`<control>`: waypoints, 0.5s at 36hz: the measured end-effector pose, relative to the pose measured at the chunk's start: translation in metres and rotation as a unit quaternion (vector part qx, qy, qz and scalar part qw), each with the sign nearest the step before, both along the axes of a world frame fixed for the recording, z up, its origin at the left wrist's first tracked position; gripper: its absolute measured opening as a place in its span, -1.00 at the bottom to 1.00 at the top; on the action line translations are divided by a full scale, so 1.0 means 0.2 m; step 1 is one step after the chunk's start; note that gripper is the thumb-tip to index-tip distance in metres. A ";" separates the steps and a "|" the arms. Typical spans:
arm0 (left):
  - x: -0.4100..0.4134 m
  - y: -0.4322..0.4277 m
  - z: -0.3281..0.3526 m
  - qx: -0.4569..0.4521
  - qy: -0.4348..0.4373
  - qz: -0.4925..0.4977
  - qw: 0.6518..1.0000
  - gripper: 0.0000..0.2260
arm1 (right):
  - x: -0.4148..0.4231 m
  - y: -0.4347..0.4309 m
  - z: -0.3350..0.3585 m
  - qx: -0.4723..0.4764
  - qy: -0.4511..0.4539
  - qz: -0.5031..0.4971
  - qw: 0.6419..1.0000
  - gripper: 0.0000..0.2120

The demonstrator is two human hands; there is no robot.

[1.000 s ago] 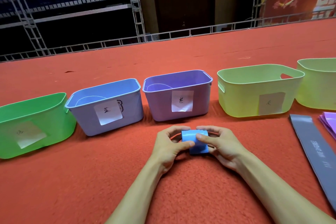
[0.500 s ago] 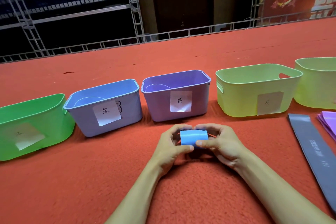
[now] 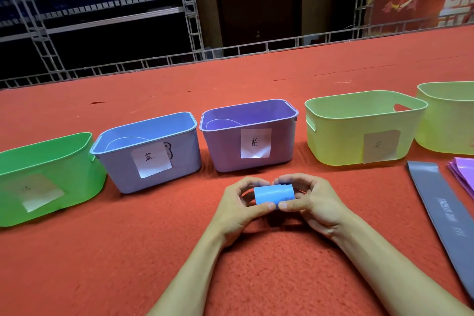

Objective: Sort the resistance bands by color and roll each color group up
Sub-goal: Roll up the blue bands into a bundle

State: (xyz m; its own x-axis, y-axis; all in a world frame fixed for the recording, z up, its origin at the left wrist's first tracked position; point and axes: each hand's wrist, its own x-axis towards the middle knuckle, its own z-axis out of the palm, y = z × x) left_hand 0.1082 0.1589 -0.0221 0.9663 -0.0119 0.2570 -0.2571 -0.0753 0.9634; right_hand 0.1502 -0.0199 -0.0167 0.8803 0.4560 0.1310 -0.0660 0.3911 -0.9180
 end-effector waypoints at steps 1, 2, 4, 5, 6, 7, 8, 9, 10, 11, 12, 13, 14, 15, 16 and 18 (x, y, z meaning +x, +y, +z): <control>0.00 0.00 0.00 -0.002 -0.002 -0.002 1.000 -0.66 | 0.00 0.00 0.00 0.000 -0.001 0.003 1.000 -0.43; 0.00 0.00 0.00 -0.004 -0.005 -0.003 1.000 -0.67 | 0.01 0.00 0.00 0.002 0.001 0.006 1.000 -0.42; 0.00 0.00 0.00 -0.005 -0.010 -0.002 1.000 -0.67 | 0.01 0.00 0.00 0.012 0.000 0.017 1.000 -0.45; 0.00 0.00 0.00 -0.004 -0.012 0.000 1.000 -0.67 | 0.01 0.00 -0.01 0.012 -0.003 0.020 1.000 -0.42; 0.00 0.00 0.00 -0.004 -0.014 0.002 1.000 -0.67 | 0.01 0.00 -0.01 0.006 -0.008 0.019 1.000 -0.39; 0.00 0.01 0.00 -0.003 -0.016 0.006 1.000 -0.68 | 0.01 0.00 -0.01 -0.002 -0.013 0.012 1.000 -0.36; 0.00 0.01 0.00 -0.003 -0.016 0.008 1.000 -0.68 | 0.01 0.01 -0.01 -0.008 -0.016 0.003 1.000 -0.38; 0.00 0.01 0.00 -0.003 -0.016 0.009 1.000 -0.68 | 0.01 0.01 -0.01 -0.010 -0.020 -0.003 1.000 -0.42; 0.00 0.01 0.00 -0.003 -0.016 0.009 1.000 -0.68 | 0.01 0.01 -0.01 -0.015 -0.023 -0.009 1.000 -0.46; 0.00 0.01 0.00 -0.002 -0.017 0.008 1.000 -0.68 | 0.01 0.01 -0.01 -0.025 -0.029 -0.013 0.999 -0.46; 0.00 0.01 0.01 -0.002 -0.019 0.008 1.000 -0.67 | 0.01 0.01 -0.01 -0.040 -0.034 -0.014 0.999 -0.45; 0.00 0.01 0.01 -0.005 -0.020 0.009 1.000 -0.66 | 0.01 0.00 -0.01 -0.055 -0.038 -0.012 0.998 -0.46; 0.00 0.02 0.01 -0.008 -0.022 0.009 1.000 -0.65 | 0.01 0.00 -0.01 -0.066 -0.041 -0.009 0.997 -0.47; 0.00 0.02 0.01 -0.009 -0.022 0.009 1.000 -0.64 | 0.00 0.00 -0.01 -0.073 -0.043 -0.008 0.996 -0.50; 0.00 0.02 0.01 -0.008 -0.023 0.009 1.000 -0.63 | 0.00 -0.01 -0.01 -0.081 -0.046 -0.011 0.996 -0.52; 0.00 0.02 0.01 -0.008 -0.020 0.006 1.000 -0.62 | -0.01 -0.01 0.00 -0.113 -0.079 -0.030 0.990 -0.54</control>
